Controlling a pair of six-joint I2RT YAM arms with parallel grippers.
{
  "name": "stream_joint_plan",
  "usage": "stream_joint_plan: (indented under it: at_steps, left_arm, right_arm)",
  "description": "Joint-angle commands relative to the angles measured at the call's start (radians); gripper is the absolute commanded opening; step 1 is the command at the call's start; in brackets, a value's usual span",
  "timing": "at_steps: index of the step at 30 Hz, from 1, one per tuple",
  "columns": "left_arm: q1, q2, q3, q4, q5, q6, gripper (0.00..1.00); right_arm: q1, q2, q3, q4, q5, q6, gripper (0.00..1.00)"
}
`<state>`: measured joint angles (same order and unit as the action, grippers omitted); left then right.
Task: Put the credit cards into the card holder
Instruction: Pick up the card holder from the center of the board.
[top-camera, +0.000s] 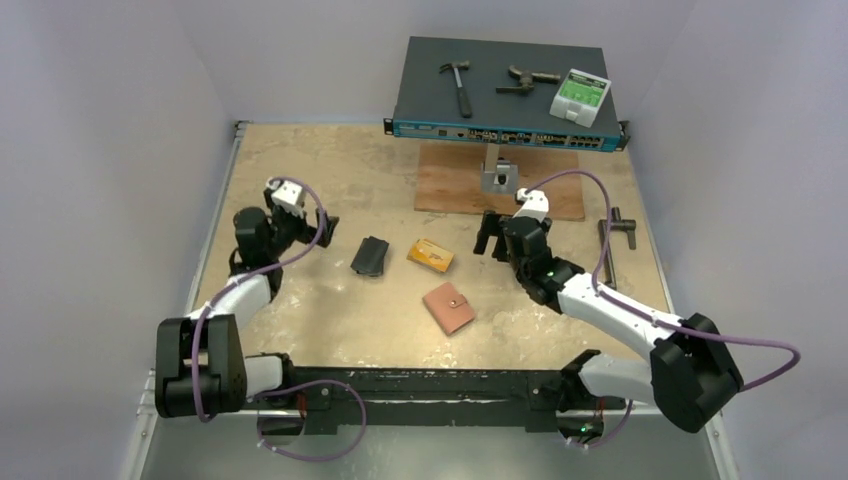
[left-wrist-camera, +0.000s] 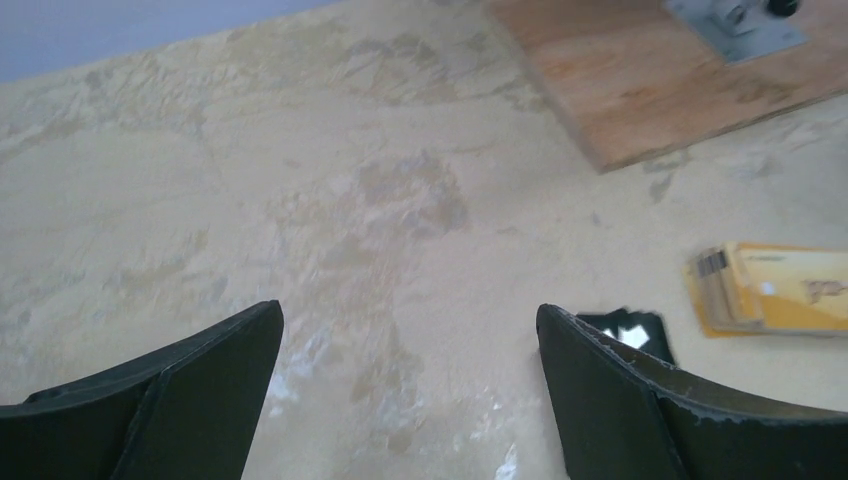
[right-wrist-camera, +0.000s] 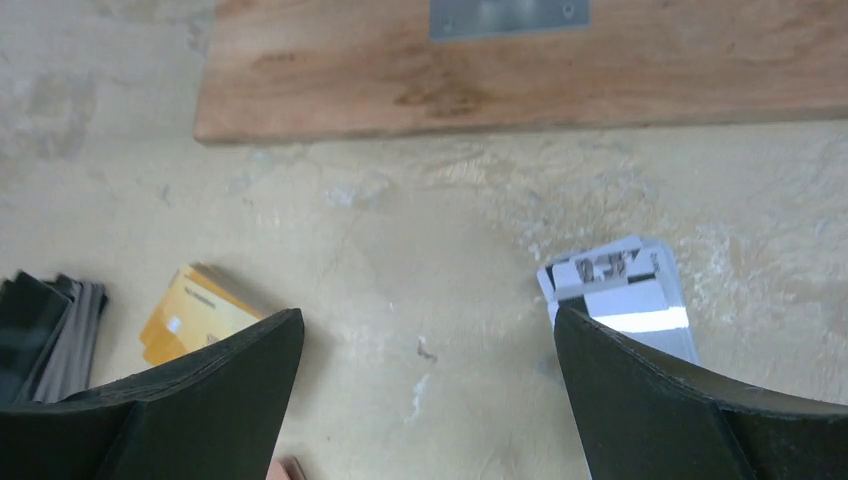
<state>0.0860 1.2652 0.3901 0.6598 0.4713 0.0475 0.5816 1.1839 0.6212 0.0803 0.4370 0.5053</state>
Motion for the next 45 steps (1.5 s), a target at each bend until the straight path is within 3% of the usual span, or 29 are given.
stream_joint_plan:
  at_steps: [1,5,9,14,22,28,34,41,45]
  left_arm:
    - [0.002,-0.069,0.287,-0.522,0.21,0.042,1.0]
    - [-0.068,-0.143,0.425,-0.863,0.268,0.154,1.0]
    - [-0.173,-0.223,0.511,-1.141,0.223,0.249,1.0]
    - [-0.346,-0.381,0.456,-1.24,0.11,0.363,1.0]
    - [-0.61,-0.476,0.325,-1.212,0.004,0.412,1.0]
    - [-0.78,-0.408,0.29,-1.073,-0.158,0.29,1.0]
    - [-0.831,-0.367,0.277,-1.024,-0.243,0.184,1.0]
    - [-0.832,-0.452,0.27,-1.039,-0.249,0.104,1.0]
    - [-0.831,-0.451,0.27,-1.023,-0.266,0.068,1.0]
  right_arm:
    - [0.086,0.011,-0.006,-0.059,0.055,0.012,0.99]
    - [0.168,0.054,0.013,-0.057,0.045,0.023,0.99]
    - [0.238,0.08,0.026,-0.078,0.032,0.058,0.99]
    - [0.348,0.105,0.023,-0.147,0.069,0.087,0.95]
    - [0.448,0.146,0.033,-0.216,0.114,0.117,0.85]
    - [0.495,0.166,0.039,-0.25,0.117,0.143,0.8]
    - [0.527,0.257,0.072,-0.26,0.095,0.163,0.64]
    - [0.535,0.319,0.072,-0.223,0.066,0.166,0.47]
    - [0.536,0.298,0.073,-0.217,0.057,0.173,0.3]
